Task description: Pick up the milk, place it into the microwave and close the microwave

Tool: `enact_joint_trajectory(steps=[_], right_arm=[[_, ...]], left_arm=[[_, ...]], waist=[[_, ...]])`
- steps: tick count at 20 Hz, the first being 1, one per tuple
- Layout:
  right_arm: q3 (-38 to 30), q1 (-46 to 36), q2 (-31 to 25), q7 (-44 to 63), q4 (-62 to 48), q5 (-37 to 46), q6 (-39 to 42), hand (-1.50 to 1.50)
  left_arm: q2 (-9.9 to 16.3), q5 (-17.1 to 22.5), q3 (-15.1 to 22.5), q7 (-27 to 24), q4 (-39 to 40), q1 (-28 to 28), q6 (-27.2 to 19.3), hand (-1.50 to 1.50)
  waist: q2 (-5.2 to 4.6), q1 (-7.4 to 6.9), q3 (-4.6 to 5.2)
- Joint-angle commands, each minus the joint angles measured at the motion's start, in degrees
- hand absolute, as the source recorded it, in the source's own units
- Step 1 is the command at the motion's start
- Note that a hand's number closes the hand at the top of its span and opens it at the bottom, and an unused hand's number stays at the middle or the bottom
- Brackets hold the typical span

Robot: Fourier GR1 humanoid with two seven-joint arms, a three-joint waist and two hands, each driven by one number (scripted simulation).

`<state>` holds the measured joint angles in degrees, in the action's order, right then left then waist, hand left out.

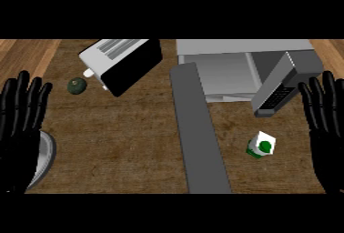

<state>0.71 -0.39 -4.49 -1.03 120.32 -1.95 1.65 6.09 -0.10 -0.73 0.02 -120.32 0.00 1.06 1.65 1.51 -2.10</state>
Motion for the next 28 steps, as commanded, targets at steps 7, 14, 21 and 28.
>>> enact_joint_trajectory(steps=[7,14,21,28], right_arm=[[11.9,1.2,4.4,6.4,-0.2,5.0,-12.6,-1.50],[24.1,-1.1,4.5,4.7,-3.5,8.2,-24.9,-1.50],[18.7,-0.9,4.5,5.6,-4.1,11.8,-27.7,-1.50],[19.4,2.8,4.5,1.5,-9.1,14.1,-31.7,-1.50]], left_arm=[[-5.8,-0.3,4.9,4.6,-1.2,4.5,-7.1,-1.50],[-6.0,1.2,8.0,-3.1,-3.7,15.6,-6.4,-1.50],[-6.1,2.1,8.1,-5.3,-6.7,22.4,-3.6,-1.50],[-4.9,5.2,6.2,-7.0,-9.3,26.6,-0.8,-1.50]], waist=[[-1.70,-2.19,2.13],[-1.59,-1.93,2.13],[-1.59,-1.84,2.12],[-1.58,-1.90,2.11]])
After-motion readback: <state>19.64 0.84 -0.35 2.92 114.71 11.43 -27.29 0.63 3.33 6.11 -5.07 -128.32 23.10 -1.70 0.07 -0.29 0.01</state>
